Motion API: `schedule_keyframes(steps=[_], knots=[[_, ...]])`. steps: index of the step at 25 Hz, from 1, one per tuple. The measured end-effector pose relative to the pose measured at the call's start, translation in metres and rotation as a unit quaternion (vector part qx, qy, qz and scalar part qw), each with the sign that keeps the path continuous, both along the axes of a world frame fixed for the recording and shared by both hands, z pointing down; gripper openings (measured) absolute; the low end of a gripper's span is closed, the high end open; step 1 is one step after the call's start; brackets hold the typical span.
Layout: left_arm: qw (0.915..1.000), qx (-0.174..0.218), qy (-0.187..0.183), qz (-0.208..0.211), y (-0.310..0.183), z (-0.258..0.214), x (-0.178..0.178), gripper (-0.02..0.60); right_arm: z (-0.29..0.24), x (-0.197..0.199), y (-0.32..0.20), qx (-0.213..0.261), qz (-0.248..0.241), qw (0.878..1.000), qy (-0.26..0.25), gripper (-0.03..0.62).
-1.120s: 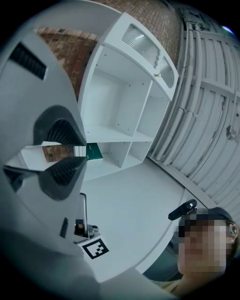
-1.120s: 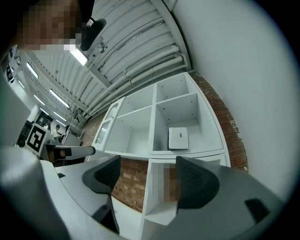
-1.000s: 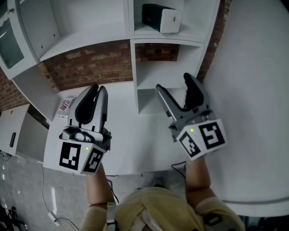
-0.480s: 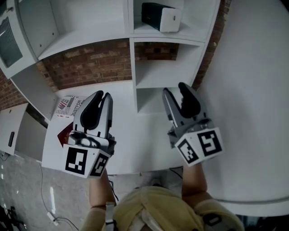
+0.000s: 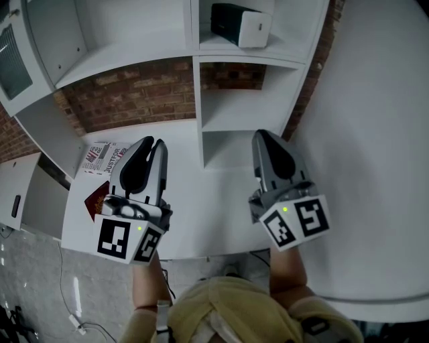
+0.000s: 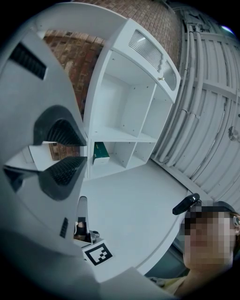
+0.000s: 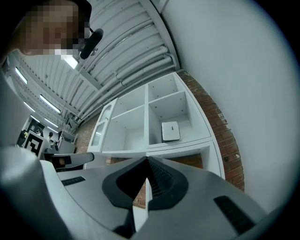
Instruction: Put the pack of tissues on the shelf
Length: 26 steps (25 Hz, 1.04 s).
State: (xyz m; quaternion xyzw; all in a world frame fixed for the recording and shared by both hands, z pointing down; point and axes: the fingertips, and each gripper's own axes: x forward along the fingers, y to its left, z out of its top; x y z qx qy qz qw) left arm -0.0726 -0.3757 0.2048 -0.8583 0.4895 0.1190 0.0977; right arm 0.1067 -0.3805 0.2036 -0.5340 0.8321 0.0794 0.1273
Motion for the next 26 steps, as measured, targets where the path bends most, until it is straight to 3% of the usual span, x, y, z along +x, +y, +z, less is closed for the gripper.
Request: schedule_keyframes(steps=[26], knots=[[0.9996,0.002,0.011,-0.024,0.001,-0.003,-0.014,0.069,-0.003,0.006,-0.006,-0.001,-0.003,1.000,-0.006,0.002]])
